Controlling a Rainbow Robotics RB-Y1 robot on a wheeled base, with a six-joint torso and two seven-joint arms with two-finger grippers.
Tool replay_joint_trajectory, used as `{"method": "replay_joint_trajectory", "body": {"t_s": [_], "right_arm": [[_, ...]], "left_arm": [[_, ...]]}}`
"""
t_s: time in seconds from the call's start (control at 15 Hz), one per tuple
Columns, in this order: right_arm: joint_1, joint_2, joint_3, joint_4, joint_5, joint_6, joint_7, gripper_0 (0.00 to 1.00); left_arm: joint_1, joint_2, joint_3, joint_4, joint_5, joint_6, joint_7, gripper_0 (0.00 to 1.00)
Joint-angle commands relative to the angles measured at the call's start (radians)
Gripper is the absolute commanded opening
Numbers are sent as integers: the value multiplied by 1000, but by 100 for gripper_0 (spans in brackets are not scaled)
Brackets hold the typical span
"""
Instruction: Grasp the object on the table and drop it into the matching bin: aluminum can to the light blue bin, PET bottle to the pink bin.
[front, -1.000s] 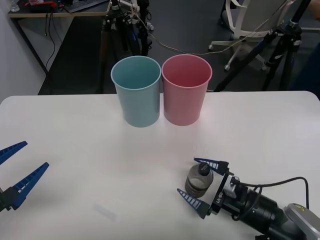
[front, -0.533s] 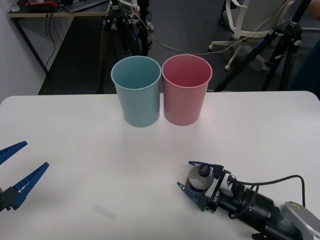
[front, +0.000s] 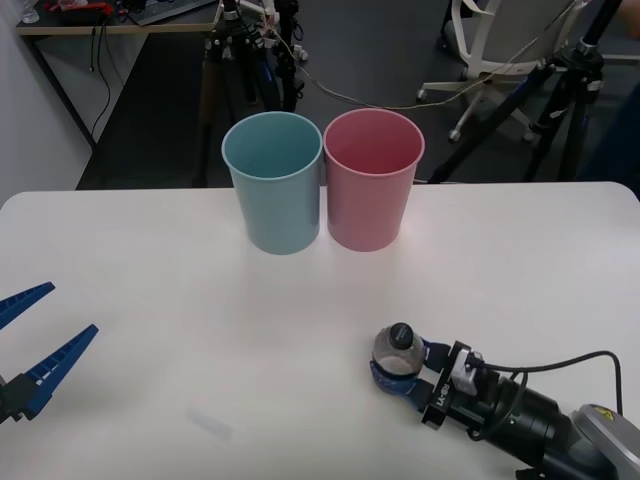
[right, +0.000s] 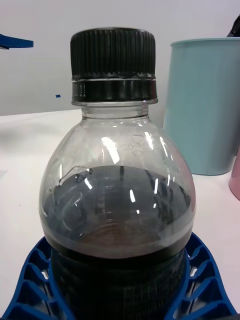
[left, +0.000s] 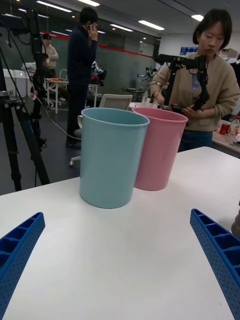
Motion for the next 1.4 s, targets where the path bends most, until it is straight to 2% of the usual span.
{"method": "replay_joint_trajectory", "body": {"t_s": [0.07, 0.47, 0.73, 1.07, 1.4], "right_arm": [[21, -21, 0, -28, -16, 2, 0, 0], [209, -145, -43, -272, -98, 106, -21, 0], [348, -168, -155, -411, -127, 147, -49, 0], [514, -236, -230, -625, -233, 305, -83, 0], [643, -345, -301, -852, -391, 468, -112, 0]], "left_arm": [[0, 0, 0, 0, 0, 0, 0, 100], [0, 0, 0, 0, 0, 0, 0, 100], [0, 0, 0, 0, 0, 0, 0, 100], [0, 0, 0, 0, 0, 0, 0, 100], [0, 0, 0, 0, 0, 0, 0, 100]]}}
